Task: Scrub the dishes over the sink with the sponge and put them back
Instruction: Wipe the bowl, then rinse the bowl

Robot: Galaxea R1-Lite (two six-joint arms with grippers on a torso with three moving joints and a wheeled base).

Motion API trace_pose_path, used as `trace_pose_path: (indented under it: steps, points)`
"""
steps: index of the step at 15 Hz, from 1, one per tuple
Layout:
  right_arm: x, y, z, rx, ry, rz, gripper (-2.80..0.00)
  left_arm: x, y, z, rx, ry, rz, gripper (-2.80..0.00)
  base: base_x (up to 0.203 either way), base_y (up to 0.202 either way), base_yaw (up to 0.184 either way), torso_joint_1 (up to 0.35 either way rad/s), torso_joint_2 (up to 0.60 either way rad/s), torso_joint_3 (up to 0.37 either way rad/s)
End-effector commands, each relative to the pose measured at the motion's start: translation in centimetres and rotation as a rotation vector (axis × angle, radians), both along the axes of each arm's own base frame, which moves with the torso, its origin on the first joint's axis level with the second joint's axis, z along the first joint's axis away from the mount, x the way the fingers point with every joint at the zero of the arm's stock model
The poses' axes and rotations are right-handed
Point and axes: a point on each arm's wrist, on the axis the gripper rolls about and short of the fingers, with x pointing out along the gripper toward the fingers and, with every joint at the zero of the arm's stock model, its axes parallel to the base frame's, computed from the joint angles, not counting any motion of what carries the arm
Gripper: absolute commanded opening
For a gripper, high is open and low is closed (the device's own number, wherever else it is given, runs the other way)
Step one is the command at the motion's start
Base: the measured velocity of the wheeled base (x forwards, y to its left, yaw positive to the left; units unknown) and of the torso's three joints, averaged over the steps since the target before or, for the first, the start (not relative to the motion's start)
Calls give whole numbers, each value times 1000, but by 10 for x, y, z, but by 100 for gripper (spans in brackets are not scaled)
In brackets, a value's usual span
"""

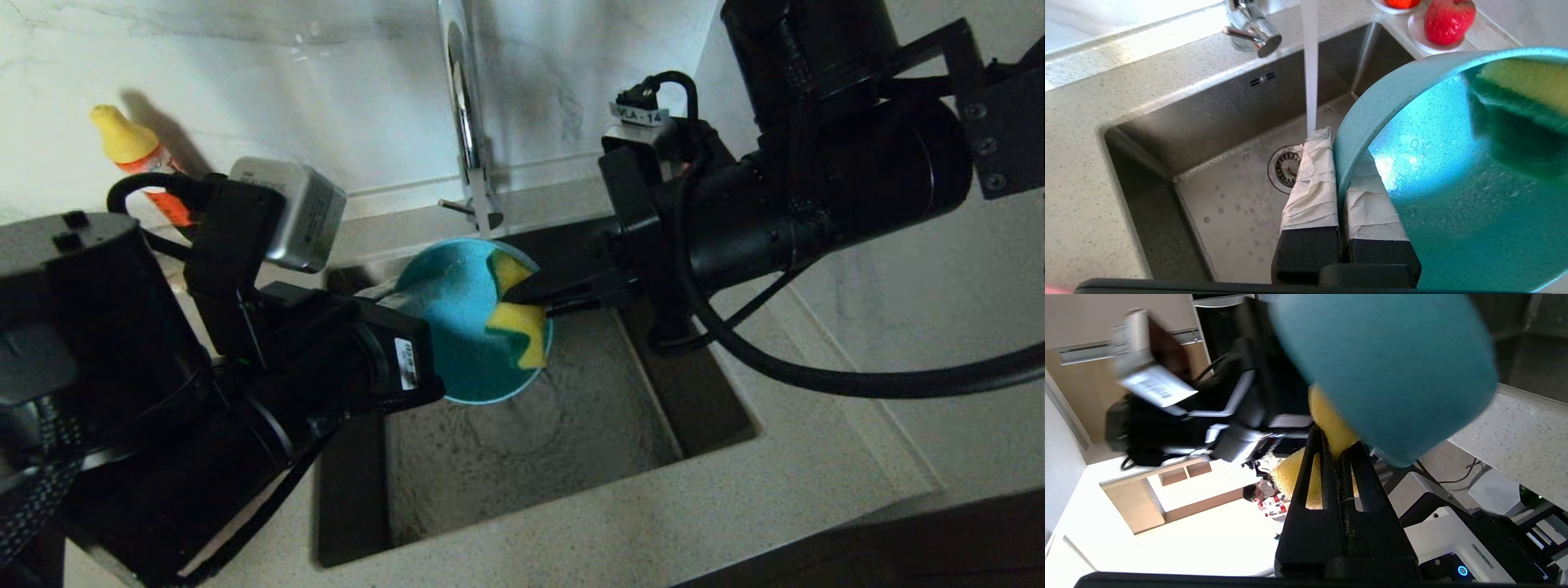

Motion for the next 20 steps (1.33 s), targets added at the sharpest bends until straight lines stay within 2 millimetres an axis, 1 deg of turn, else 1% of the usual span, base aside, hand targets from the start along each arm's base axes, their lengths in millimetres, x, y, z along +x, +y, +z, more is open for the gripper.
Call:
trace_pose_path:
  steps: [1, 2, 5, 7, 12, 14, 16, 18, 20]
  points:
    - [-15, -7, 12, 22, -16, 19, -280, 3, -3, -5, 13, 11, 5, -280, 0, 0, 0, 0, 0, 0]
    - [-23, -8, 16, 26, -20, 34, -280, 4, -4, -6, 16, 15, 5, -280, 0, 0, 0, 0, 0, 0]
    - [-34, -11, 20, 25, -18, 57, -280, 9, -8, -10, 24, 28, 8, -280, 0, 0, 0, 0, 0, 0]
    - [-42, -13, 23, 24, -16, 72, -280, 15, -11, -14, 18, 45, 20, -280, 0, 0, 0, 0, 0, 0]
    - [-65, -37, 38, 53, -48, 71, -280, 29, -10, -22, -4, 87, 62, -280, 0, 0, 0, 0, 0, 0]
    - [-75, -49, 45, 64, -60, 64, -280, 36, -6, -32, -2, 120, 114, -280, 0, 0, 0, 0, 0, 0]
    - [-81, -57, 39, 36, -65, 69, -280, 46, 1, -44, 9, 158, 168, -280, 0, 0, 0, 0, 0, 0]
    - [-79, -69, 37, 23, -74, 29, -280, 57, 9, -58, 11, 206, 221, -280, 0, 0, 0, 0, 0, 0]
    - [-75, -76, 37, 23, -80, -4, -280, 67, 17, -70, 6, 256, 268, -280, 0, 0, 0, 0, 0, 0]
